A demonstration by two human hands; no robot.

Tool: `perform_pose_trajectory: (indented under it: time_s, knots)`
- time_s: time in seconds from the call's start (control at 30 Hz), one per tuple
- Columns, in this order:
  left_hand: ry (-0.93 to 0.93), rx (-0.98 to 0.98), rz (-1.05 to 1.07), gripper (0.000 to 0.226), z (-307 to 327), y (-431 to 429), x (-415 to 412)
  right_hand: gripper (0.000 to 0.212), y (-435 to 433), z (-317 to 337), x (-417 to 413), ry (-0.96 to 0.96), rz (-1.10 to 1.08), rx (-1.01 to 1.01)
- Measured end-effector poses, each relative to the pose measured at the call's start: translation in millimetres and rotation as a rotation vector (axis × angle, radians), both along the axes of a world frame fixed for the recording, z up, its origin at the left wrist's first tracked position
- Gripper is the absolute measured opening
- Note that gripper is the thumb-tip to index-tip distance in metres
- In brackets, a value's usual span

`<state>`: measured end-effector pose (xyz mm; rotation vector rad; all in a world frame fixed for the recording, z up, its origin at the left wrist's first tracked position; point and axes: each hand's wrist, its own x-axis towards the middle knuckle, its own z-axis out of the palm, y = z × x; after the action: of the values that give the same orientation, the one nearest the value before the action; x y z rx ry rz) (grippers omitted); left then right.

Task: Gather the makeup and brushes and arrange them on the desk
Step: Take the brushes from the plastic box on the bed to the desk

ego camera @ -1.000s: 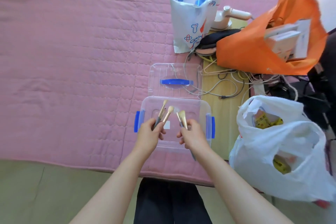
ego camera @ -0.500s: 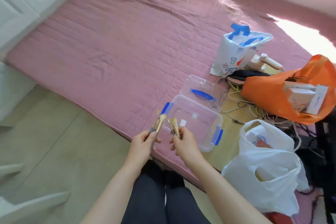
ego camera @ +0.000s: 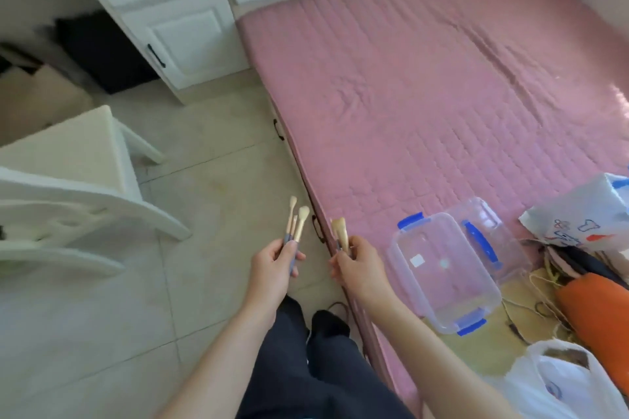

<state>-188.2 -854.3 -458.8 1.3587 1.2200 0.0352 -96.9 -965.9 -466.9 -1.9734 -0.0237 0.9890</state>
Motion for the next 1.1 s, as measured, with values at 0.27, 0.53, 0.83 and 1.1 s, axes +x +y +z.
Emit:
perform_pose_trajectory:
  time_s: [0.27,0.53,0.83,1.1]
  knots:
    - [-0.053,0.014,0.272,0.02,13,41,-47,0.021,70,12,-20,0.04,0.218,0.024]
    - [-0.06,0.013,0.404,0.026,15,97,-89,0.018,139,25,-52,0.013,0.377,-0.006]
    - [-0.111,0.021,0.443,0.021,19,188,-128,0.018,224,31,-84,0.019,0.395,-0.02]
    - [-0.143,-0.015,0.498,0.018,16,245,-139,0.017,285,32,-87,0.023,0.387,-0.016]
